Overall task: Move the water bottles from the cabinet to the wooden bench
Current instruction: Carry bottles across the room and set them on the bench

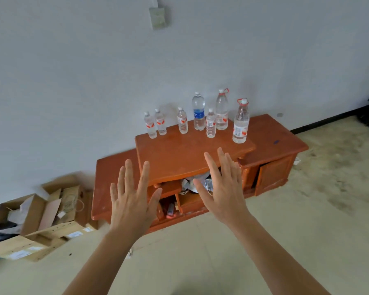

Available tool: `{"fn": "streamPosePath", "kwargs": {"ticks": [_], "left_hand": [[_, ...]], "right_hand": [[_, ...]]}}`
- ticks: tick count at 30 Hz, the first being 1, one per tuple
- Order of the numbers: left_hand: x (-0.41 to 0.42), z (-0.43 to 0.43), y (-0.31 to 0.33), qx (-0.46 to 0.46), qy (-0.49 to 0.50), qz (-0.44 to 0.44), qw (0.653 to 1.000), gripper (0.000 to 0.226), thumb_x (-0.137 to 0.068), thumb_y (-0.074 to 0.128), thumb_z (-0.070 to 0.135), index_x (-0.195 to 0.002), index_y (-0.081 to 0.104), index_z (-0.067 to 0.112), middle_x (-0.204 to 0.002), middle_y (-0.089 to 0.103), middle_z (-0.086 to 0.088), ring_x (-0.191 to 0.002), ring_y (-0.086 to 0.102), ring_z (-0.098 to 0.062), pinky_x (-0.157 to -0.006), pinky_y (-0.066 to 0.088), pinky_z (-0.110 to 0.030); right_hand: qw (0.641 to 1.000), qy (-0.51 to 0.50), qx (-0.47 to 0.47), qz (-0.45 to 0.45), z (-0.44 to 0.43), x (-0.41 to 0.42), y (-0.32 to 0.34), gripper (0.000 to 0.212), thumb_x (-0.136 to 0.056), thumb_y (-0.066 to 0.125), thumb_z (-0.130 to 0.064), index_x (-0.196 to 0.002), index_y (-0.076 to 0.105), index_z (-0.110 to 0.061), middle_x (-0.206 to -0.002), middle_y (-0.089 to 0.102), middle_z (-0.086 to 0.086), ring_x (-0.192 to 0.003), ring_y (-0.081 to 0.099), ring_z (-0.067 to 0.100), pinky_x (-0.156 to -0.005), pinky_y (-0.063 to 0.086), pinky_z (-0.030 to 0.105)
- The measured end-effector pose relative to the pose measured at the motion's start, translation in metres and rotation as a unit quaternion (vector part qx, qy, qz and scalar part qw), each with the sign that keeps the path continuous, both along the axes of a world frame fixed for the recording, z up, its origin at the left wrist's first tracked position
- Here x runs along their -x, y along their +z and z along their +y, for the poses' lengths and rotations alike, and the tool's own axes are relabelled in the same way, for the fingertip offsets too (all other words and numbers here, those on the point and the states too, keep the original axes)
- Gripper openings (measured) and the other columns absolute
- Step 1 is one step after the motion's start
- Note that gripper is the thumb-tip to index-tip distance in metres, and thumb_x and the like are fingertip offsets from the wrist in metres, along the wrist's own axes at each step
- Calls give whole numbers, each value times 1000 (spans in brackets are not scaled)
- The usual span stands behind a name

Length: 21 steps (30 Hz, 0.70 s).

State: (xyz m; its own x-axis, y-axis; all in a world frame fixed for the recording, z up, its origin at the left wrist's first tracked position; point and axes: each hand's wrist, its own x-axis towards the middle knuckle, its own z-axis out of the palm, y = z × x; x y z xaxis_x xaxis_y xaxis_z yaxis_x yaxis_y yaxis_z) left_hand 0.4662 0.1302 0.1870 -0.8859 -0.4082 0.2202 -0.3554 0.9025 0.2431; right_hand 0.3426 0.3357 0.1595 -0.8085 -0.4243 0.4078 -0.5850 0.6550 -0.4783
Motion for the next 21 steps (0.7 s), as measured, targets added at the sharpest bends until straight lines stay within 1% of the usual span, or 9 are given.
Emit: {"fn": "streamPosePath", "kwargs": {"ticks": [2, 4, 7, 8, 10, 12, 14, 17, 21], "left_hand": [[31, -22, -14, -14, 6, -16, 1000, 71, -100, 24, 65, -159, -6, 38, -168, -15, -7, -155, -7, -31, -121, 9, -61], [65, -48, -30, -24, 2, -26, 999, 73, -99, 25, 64, -158, -11, 39, -167, -19, -7, -155, -10, -31, -121, 8, -60], [129, -94, -51, -30, -7, -24, 999, 73, -99, 24, 64, -157, -15, 40, -166, -21, -7, -155, -10, -31, -121, 9, -59], [159, -118, -58, -40, -12, -25, 999, 73, -99, 24, 64, -157, -15, 41, -166, -21, -7, -155, -9, -31, -121, 9, -59], [203, -153, -63, -52, -11, -36, 998, 74, -99, 23, 63, -156, -16, 40, -166, -23, -7, -155, -10, -31, -121, 8, -59], [242, -184, -69, -72, -5, -44, 996, 75, -99, 24, 63, -156, -18, 39, -165, -24, -6, -155, -11, -31, -122, 8, -58], [280, -215, -75, -95, -1, -41, 995, 77, -98, 26, 64, -156, -18, 39, -165, -25, -6, -155, -9, -31, -122, 10, -57], [330, -256, -86, -121, 1, -61, 991, 80, -97, 29, 64, -155, -21, 40, -165, -25, -5, -155, -6, -32, -123, 13, -56], [392, -296, -111, -158, 8, -63, 985, 84, -97, 35, 64, -151, -26, 44, -165, -25, -2, -155, -4, -31, -123, 15, -54]], "right_hand": [[1000, 18, -14, -8, -22, 30, -12, 72, -101, 40, -61, -161, 19, -29, -170, 9, 10, -157, 7, 32, -124, 11, 54], [999, 31, -27, -21, -45, 64, -24, 73, -102, 42, -60, -162, 13, -32, -171, 3, 8, -157, 3, 30, -124, 8, 53], [998, 32, -47, -34, -84, 126, -35, 75, -102, 40, -61, -162, 3, -35, -171, -5, 4, -157, -3, 26, -125, 3, 50], [998, 27, -53, -33, -104, 155, -38, 76, -101, 40, -61, -162, 2, -35, -171, -5, 5, -157, -2, 27, -126, 5, 50], [997, 7, -66, -47, -134, 200, -39, 78, -101, 43, -60, -162, 2, -34, -171, -1, 7, -157, 4, 29, -126, 14, 53], [995, -1, -70, -76, -163, 238, -43, 81, -100, 46, -60, -161, -1, -35, -170, 0, 7, -157, 6, 27, -124, 20, 54], [993, 4, -62, -105, -196, 274, -46, 83, -99, 46, -62, -159, -7, -40, -170, -5, 3, -157, 4, 25, -125, 19, 52], [991, 23, -63, -114, -233, 320, -53, 85, -98, 45, -63, -156, -14, -45, -170, -11, -3, -157, 2, 21, -125, 14, 46], [987, 52, -42, -148, -276, 386, -78, 87, -99, 49, -61, -153, -19, -50, -170, -11, -7, -157, 1, 16, -122, 14, 42]]}}
